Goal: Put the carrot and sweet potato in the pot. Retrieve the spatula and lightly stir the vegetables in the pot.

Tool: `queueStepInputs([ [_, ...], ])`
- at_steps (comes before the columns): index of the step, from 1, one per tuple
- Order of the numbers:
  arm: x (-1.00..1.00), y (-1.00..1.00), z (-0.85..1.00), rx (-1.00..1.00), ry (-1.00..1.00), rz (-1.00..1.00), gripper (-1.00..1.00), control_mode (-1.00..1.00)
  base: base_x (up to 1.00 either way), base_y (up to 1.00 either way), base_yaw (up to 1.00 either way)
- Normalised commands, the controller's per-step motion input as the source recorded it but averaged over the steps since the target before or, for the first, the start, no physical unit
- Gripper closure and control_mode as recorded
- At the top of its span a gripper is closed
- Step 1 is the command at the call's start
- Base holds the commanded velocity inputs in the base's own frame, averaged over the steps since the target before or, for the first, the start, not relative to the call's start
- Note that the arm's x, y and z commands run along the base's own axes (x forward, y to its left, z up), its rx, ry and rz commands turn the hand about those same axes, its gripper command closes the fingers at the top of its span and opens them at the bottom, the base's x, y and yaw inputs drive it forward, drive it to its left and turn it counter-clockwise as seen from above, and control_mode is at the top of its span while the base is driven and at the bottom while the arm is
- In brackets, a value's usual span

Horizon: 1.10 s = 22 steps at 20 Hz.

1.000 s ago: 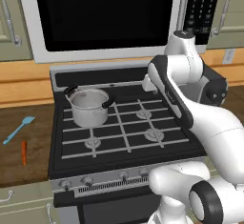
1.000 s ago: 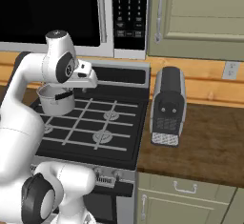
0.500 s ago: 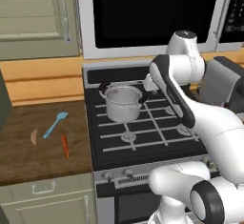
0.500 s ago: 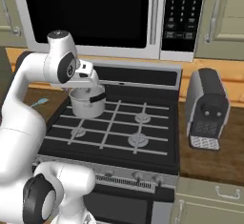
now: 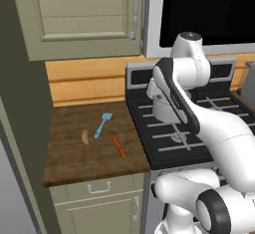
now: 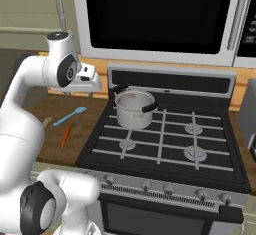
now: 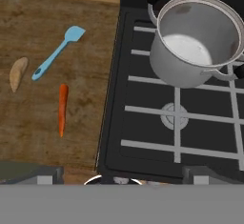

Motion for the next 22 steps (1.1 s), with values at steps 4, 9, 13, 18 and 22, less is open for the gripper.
queueStepInputs([
  [4, 0.00, 0.00, 0.00, 0.00, 0.00, 0.00, -1.00, 1.00, 0.36, 0.01, 0.00],
  [9, 0.00, 0.00, 0.00, 0.00, 0.00, 0.00, -1.00, 1.00, 0.85, 0.00, 0.00],
  [13, 0.00, 0.00, 0.00, 0.00, 0.00, 0.00, -1.00, 1.00, 0.71, 0.04, 0.00],
  [18, -0.25, 0.27, -0.03, 0.00, -0.01, 0.01, -1.00, -1.00, 0.04, 0.03, 0.00],
  [22, -0.39, 0.56, -0.32, 0.00, 0.00, 0.04, -1.00, -1.00, 0.00, 0.00, 0.00],
])
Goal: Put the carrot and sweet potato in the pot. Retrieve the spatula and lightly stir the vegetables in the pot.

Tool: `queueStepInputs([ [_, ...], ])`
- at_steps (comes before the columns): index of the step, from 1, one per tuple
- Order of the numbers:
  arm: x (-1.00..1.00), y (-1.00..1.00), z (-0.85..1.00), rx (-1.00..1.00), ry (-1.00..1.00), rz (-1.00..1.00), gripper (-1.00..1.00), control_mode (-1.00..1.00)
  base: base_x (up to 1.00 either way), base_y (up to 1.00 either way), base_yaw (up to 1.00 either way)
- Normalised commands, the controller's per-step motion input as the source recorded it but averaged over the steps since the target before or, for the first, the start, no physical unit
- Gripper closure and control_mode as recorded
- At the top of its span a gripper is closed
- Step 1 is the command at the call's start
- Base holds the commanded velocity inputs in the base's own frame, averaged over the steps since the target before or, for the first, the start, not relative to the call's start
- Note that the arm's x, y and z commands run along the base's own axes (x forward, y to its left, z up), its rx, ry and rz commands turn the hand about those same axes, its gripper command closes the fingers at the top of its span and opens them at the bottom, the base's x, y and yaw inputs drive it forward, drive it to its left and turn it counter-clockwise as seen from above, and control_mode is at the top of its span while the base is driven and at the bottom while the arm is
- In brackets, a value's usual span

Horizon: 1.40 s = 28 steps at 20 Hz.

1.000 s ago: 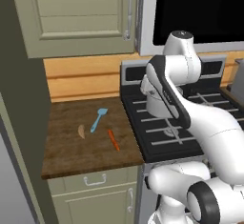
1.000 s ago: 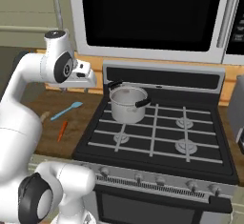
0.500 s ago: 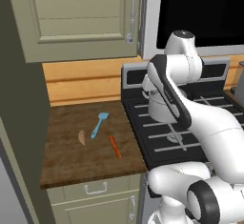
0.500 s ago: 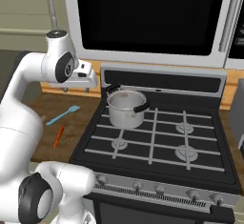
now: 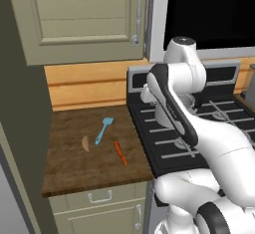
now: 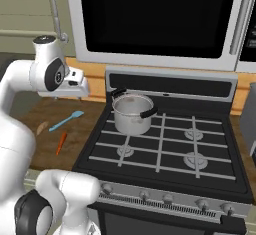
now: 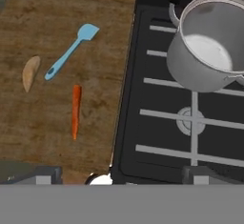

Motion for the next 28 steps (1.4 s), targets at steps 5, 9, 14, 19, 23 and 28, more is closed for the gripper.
queueStepInputs([
  [5, 0.03, 0.68, -0.72, 0.00, 0.12, 0.01, -1.00, -1.00, 0.00, 0.00, 0.00],
  [9, 0.14, 0.58, -0.90, 0.00, 0.13, 0.00, -1.00, -1.00, 0.00, 0.00, 0.00],
  [14, 0.22, 0.47, -0.91, 0.00, 0.12, 0.00, -1.00, -1.00, 0.00, 0.00, 0.00],
  [19, 0.25, 0.28, -0.86, 0.00, 0.08, 0.00, -1.00, -1.00, 0.00, 0.00, 0.00],
  [23, 0.23, 0.30, -0.73, -0.01, 0.02, 0.00, -1.00, -1.00, 0.00, 0.00, 0.00],
  [28, 0.25, 0.11, -0.53, -0.06, 0.00, 0.00, -1.00, -1.00, 0.00, 0.00, 0.00],
])
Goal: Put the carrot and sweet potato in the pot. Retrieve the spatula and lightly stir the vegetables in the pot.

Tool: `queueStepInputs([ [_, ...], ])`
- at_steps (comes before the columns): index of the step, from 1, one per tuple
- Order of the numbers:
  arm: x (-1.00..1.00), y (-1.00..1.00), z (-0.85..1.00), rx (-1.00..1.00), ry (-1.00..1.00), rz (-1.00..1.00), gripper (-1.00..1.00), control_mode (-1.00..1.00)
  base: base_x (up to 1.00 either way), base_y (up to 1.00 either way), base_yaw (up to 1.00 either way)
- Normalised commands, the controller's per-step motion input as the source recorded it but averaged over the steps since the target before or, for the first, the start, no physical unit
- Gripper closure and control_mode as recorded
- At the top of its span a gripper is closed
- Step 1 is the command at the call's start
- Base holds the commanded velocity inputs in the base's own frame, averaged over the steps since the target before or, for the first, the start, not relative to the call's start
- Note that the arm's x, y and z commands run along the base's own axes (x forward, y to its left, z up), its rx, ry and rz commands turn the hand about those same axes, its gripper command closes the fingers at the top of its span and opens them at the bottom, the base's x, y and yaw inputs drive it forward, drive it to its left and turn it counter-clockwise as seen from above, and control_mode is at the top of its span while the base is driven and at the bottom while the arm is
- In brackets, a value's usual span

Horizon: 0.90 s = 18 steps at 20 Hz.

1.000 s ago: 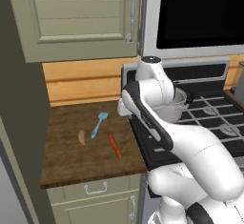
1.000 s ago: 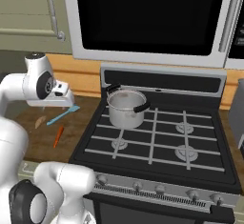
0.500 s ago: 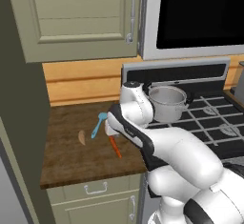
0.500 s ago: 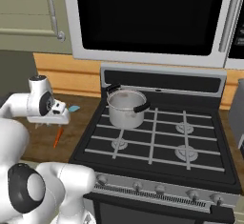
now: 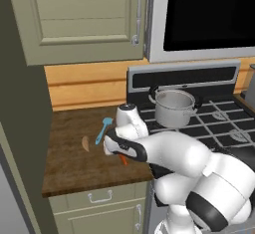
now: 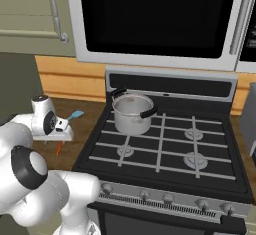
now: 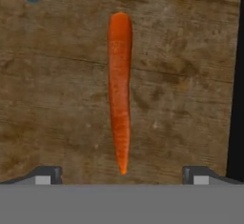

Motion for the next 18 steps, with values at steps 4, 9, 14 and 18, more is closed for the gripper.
queueStepInputs([
  [4, 0.27, 0.00, -0.40, -0.07, 0.00, 0.00, -1.00, -1.00, 0.00, 0.00, 0.00],
  [9, 0.30, 0.00, -0.36, -0.02, 0.00, 0.00, -1.00, -1.00, 0.00, 0.00, 0.00],
  [14, 0.08, 0.00, -0.26, 0.00, 0.00, 0.00, 1.00, -1.00, 0.00, 0.00, 0.00],
  [18, -0.03, 0.00, -0.18, 0.00, -0.01, 0.00, 1.00, -1.00, 0.00, 0.00, 0.00],
])
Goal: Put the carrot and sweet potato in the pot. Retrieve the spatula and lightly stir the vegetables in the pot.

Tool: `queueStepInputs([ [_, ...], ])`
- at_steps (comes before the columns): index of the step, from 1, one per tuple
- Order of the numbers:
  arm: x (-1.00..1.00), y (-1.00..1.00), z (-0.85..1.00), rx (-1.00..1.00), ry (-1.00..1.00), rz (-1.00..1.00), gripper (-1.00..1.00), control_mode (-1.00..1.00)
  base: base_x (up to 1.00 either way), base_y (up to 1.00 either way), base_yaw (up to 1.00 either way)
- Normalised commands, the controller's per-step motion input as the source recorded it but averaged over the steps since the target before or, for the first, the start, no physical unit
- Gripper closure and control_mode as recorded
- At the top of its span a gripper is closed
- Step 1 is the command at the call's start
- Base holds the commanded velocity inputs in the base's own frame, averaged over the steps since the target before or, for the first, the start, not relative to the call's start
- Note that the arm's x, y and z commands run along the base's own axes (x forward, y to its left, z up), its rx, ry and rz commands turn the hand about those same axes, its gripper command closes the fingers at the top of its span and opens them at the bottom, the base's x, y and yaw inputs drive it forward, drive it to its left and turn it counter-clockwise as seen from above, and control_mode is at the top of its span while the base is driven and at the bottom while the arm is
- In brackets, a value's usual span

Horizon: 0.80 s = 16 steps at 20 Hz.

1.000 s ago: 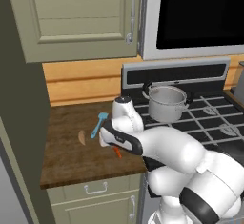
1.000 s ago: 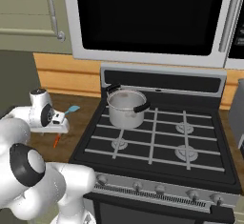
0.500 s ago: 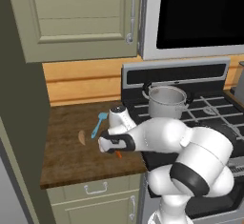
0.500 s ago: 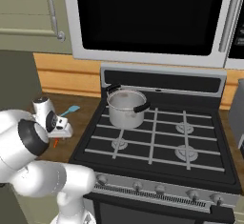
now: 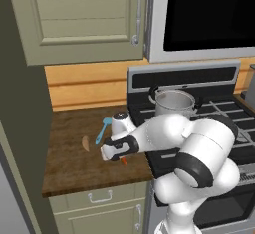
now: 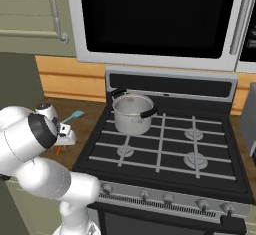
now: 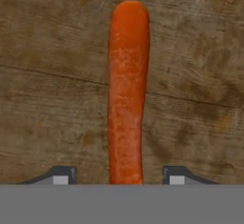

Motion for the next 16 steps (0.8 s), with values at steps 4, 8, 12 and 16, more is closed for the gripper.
queueStepInputs([
  [4, -0.27, -0.01, 0.00, 0.00, -0.08, 0.00, 1.00, -1.00, 0.00, 0.00, 0.00],
  [8, -0.36, -0.17, 0.14, 0.00, -0.11, 0.00, 1.00, -1.00, 0.00, 0.00, 0.00],
  [12, -0.75, -0.43, 0.97, 0.07, -0.28, -0.05, 1.00, -1.00, 0.00, 0.00, 0.00],
  [16, -0.60, -0.42, 1.00, 0.13, -0.24, -0.14, 1.00, -1.00, 0.00, 0.00, 0.00],
])
